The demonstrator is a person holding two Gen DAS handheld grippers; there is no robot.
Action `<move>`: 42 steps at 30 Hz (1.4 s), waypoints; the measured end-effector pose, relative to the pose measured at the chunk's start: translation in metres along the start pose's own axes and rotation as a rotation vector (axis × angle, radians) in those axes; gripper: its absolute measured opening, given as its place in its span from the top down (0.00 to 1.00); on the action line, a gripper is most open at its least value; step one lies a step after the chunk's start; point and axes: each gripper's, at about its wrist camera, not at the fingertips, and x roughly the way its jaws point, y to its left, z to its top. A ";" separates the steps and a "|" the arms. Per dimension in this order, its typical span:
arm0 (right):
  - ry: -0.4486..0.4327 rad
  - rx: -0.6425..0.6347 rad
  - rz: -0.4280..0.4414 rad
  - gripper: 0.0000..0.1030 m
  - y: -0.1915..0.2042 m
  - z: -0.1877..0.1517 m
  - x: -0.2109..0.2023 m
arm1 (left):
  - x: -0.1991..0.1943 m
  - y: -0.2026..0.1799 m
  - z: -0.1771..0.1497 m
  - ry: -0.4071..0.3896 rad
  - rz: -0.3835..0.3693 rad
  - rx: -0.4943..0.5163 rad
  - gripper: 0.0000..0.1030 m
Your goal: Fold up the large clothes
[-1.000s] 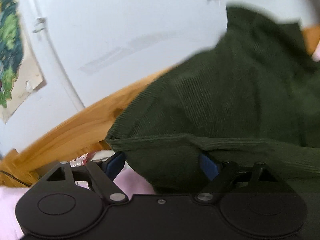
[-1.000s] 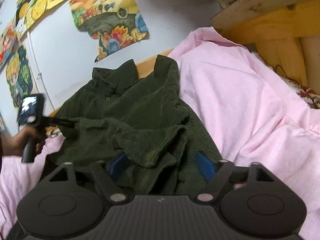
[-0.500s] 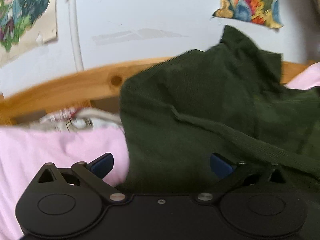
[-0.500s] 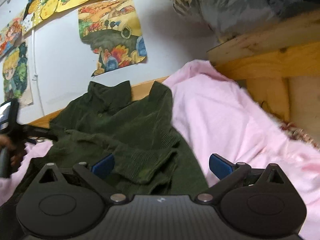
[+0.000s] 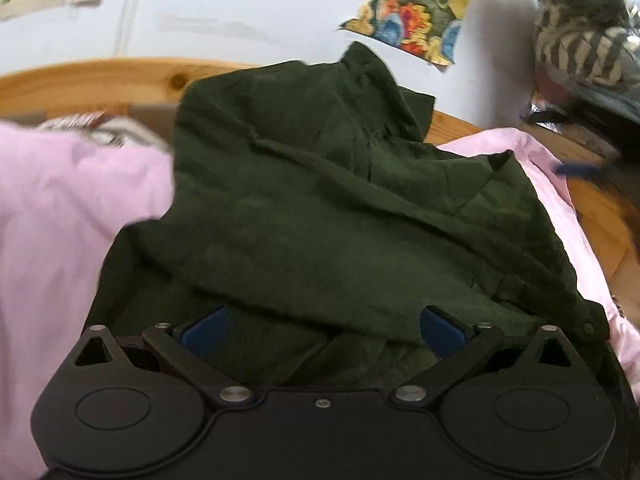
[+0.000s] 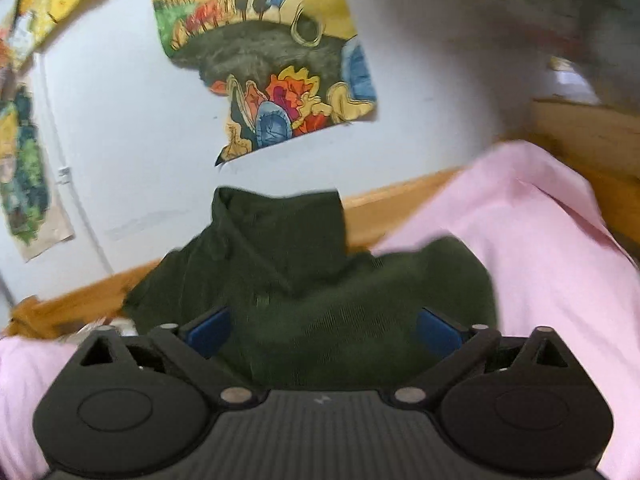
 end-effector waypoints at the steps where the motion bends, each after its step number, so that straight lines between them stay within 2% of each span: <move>1: 0.021 0.030 -0.018 0.15 -0.001 0.012 0.018 | -0.002 0.004 -0.004 0.004 0.006 -0.018 0.01; 2: 0.039 0.091 -0.030 0.24 -0.004 0.022 0.034 | -0.003 0.009 -0.008 0.015 0.019 -0.041 0.01; 3: 0.057 0.177 -0.030 0.28 -0.007 0.029 0.047 | -0.003 0.014 -0.011 0.031 0.031 -0.061 0.01; 7: 0.123 0.445 -0.019 0.28 -0.010 0.045 0.094 | -0.006 0.033 -0.019 0.082 0.060 -0.113 0.01; 13: 0.037 0.555 -0.059 0.28 0.000 0.057 0.132 | -0.021 0.057 -0.021 0.046 0.058 -0.160 0.01; 18: 0.007 0.674 -0.106 0.29 -0.005 0.058 0.144 | -0.028 0.064 -0.025 0.055 0.066 -0.177 0.01; 20: -0.008 0.684 -0.131 0.38 -0.008 0.059 0.145 | -0.030 0.064 -0.027 0.056 0.072 -0.183 0.01; 21: -0.002 0.683 -0.136 0.41 -0.010 0.060 0.147 | -0.030 0.064 -0.029 0.061 0.074 -0.184 0.01; 22: 0.005 0.683 -0.141 0.49 -0.011 0.059 0.149 | -0.030 0.063 -0.030 0.068 0.073 -0.181 0.01; 23: 0.015 0.677 -0.152 0.62 -0.013 0.059 0.150 | -0.030 0.062 -0.030 0.077 0.072 -0.174 0.01; 24: 0.022 0.669 -0.156 0.65 -0.015 0.058 0.150 | -0.031 0.060 -0.031 0.082 0.072 -0.166 0.01; 26: 0.011 0.657 -0.129 0.81 -0.018 0.056 0.147 | -0.034 0.058 -0.031 0.084 0.074 -0.151 0.01; 28: 0.013 0.612 -0.126 0.88 -0.019 0.055 0.142 | -0.039 0.055 -0.030 0.078 0.076 -0.139 0.01; 31: 0.001 0.574 -0.096 0.90 -0.020 0.049 0.120 | -0.045 0.053 -0.030 0.078 0.085 -0.129 0.01; 38: -0.035 0.259 0.060 0.91 0.009 0.051 0.025 | -0.060 0.053 -0.027 0.059 0.114 -0.132 0.01; 42: -0.079 0.044 0.109 0.91 0.031 0.036 -0.042 | -0.068 0.051 -0.023 0.034 0.132 -0.130 0.01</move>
